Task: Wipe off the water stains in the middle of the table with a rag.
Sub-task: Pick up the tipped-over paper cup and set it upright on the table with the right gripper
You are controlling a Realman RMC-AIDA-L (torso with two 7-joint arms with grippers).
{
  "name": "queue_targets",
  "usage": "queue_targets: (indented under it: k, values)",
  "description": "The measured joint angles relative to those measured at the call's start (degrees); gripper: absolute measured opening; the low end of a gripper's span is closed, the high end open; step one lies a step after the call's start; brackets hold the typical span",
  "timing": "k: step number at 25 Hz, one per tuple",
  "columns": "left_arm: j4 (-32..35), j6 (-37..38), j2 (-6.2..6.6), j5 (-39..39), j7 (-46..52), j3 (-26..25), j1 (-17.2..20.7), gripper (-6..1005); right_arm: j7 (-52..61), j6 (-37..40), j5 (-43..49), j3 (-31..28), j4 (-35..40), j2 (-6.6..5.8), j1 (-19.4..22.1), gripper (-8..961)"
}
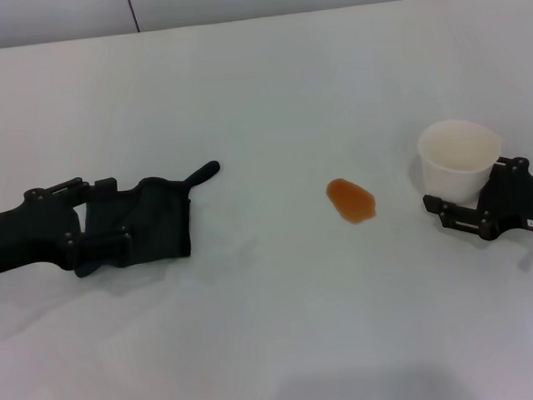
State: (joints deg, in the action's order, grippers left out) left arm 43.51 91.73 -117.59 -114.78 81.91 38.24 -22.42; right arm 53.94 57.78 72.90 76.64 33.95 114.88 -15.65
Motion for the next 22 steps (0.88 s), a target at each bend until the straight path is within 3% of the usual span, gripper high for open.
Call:
queue_targets:
  k: [18,22]
  values:
    - [0.00,-0.05,-0.09,0.06,0.00,-0.01,-0.08,875,0.52,-1.03,0.28,0.11,0.18,0.08,-0.50,739]
    - [0.03,-0.06,-0.05,0.08,0.33,-0.01,-0.07,875,1.07,-0.56,0.25,0.01,0.87,0.08,-0.35,804]
